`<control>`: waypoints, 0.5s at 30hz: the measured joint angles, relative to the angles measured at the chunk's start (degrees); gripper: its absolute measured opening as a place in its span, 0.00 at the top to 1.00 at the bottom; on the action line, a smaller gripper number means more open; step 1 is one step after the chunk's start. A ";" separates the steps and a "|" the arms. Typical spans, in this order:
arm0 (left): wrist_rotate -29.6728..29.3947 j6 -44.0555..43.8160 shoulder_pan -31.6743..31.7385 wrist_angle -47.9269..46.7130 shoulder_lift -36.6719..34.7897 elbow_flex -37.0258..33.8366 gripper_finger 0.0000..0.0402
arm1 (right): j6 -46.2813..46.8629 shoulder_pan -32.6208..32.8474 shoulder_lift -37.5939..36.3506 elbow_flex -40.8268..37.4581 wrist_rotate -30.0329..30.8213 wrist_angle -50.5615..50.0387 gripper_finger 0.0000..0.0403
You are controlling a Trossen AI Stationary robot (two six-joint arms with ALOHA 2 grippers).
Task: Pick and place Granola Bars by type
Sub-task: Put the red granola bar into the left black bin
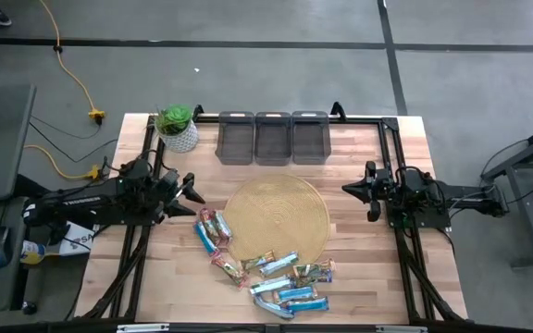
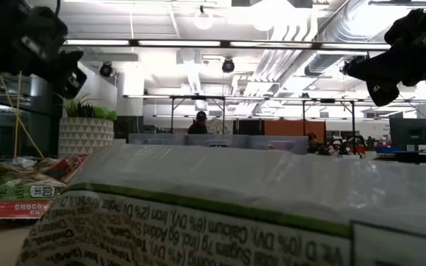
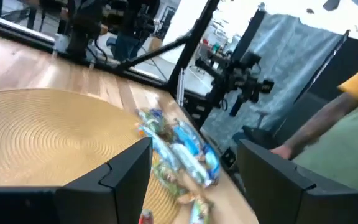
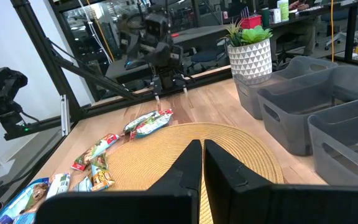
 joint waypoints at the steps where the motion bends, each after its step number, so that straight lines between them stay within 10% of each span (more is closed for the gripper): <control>1: -0.60 -0.10 0.00 1.11 -0.04 0.58 0.43 | -0.01 0.01 -0.01 -0.02 -0.01 -0.01 1.00; 15: -6.97 -13.37 0.02 18.02 -0.08 1.19 0.43 | 0.00 0.01 -0.01 -0.01 0.01 0.02 1.00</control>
